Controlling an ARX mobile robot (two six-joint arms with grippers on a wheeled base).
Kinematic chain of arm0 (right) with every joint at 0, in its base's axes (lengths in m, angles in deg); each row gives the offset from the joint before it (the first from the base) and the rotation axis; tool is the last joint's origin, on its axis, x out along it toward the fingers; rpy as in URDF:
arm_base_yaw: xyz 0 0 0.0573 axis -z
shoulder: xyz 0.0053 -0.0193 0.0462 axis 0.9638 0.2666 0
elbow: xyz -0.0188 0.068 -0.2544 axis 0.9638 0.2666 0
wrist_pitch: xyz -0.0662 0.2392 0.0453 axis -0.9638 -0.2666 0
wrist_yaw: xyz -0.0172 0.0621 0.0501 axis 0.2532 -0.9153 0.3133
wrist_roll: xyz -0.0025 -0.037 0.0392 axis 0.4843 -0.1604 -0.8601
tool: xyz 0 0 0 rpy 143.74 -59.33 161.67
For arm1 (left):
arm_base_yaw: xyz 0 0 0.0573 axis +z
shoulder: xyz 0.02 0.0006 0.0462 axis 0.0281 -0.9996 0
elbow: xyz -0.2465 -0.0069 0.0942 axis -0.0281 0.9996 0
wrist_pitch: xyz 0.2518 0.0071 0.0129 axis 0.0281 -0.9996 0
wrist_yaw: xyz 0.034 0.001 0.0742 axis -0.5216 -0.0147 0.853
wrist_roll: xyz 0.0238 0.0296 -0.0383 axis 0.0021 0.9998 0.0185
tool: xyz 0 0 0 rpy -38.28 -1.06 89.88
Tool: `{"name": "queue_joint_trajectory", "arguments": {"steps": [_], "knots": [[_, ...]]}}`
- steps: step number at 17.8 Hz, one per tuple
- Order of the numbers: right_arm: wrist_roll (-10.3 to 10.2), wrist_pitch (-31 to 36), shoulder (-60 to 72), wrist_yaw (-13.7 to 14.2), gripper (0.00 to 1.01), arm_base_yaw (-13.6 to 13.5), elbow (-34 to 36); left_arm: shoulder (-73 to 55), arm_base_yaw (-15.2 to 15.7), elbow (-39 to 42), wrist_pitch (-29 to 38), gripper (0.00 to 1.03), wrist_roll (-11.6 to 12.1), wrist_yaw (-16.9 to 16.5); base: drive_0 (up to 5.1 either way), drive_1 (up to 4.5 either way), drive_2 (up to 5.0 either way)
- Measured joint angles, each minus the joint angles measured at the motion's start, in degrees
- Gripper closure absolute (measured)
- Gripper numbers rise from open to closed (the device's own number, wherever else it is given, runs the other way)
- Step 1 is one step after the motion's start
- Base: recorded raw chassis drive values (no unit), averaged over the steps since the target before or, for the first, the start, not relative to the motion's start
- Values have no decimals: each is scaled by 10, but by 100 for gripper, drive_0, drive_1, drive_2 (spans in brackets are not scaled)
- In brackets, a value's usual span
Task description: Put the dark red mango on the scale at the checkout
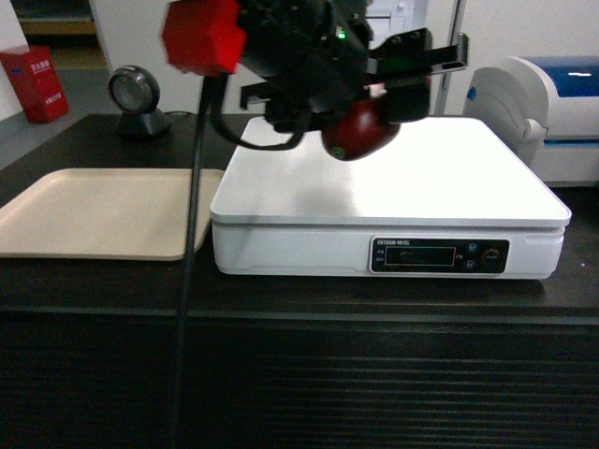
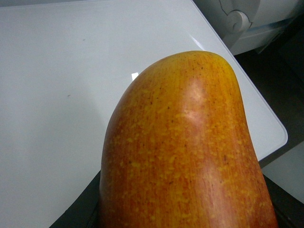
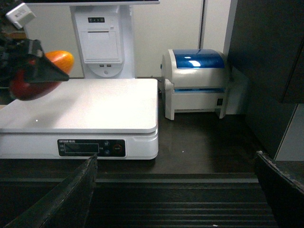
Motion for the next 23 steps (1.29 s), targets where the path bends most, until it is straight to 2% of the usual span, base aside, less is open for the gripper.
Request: {"name": "queue_joint_trajectory", "arguments": {"steps": [3, 8, 11, 17, 21, 23], "knots": [[0, 0, 0, 0, 3, 0, 0, -81, -15, -124, -54, 44, -42, 24, 0, 0, 0], [0, 0, 0, 0, 3, 0, 0, -221, -13, -339, -178, 44, -103, 67, 0, 0, 0], [0, 0, 0, 0, 3, 0, 0, -271, -11, -405, -215, 44, -127, 95, 0, 0, 0], [0, 0, 0, 0, 3, 0, 0, -282, -11, -407, -230, 44, -126, 122, 0, 0, 0], [0, 0, 0, 0, 3, 0, 0, -283, -11, -408, -225, 3, -108, 130, 0, 0, 0], [0, 0, 0, 0, 3, 0, 0, -283, -11, -404, -212, 5, -100, 128, 0, 0, 0]]}}
